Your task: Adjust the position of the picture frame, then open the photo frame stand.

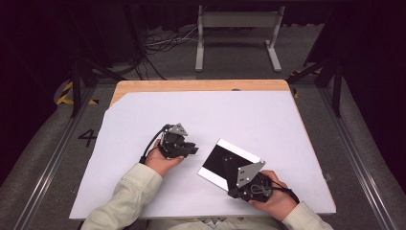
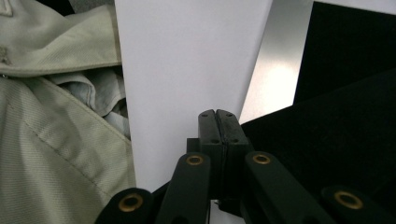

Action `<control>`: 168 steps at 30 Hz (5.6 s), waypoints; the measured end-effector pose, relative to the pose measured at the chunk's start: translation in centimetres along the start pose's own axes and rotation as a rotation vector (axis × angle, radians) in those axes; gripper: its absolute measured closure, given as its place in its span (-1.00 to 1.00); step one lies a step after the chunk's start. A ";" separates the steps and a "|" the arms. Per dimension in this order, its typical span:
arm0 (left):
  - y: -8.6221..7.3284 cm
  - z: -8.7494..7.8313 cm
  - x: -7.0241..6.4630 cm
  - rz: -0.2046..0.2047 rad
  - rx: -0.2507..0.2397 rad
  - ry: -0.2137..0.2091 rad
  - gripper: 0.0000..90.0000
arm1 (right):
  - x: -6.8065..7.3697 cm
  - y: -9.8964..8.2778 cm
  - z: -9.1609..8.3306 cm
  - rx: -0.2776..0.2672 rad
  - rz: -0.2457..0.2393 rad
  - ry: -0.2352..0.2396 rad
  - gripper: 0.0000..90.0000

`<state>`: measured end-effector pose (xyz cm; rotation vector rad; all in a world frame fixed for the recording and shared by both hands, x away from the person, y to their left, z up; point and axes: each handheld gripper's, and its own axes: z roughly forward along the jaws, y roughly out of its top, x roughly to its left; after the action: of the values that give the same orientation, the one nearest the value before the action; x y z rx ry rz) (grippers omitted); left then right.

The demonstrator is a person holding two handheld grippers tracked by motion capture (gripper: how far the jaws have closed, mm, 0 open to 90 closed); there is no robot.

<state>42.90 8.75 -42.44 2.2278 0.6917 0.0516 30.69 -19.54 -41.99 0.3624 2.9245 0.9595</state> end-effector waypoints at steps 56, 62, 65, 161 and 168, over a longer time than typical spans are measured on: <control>-0.1 0.2 0.0 -0.004 0.009 -0.005 0.63 | -6.1 -2.1 -1.0 0.046 0.163 -0.306 1.00; -0.1 0.1 0.0 0.000 0.005 -0.005 0.63 | -6.1 -2.4 -1.0 0.024 0.172 -0.319 1.00; -0.1 -0.1 0.0 -0.001 0.004 -0.004 0.62 | -6.0 -2.4 -1.3 0.002 0.177 -0.310 1.00; -3.5 -5.7 -1.6 0.012 -0.389 0.151 0.37 | -7.5 -3.7 -3.3 0.118 0.437 -0.337 0.76; -3.5 -5.7 -1.6 0.008 -0.390 0.147 0.37 | -7.4 -3.6 -4.0 0.067 0.445 -0.339 0.78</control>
<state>38.45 13.72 -40.65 1.8636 0.6856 0.3293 36.68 -26.42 -41.08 1.0958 2.6131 0.7405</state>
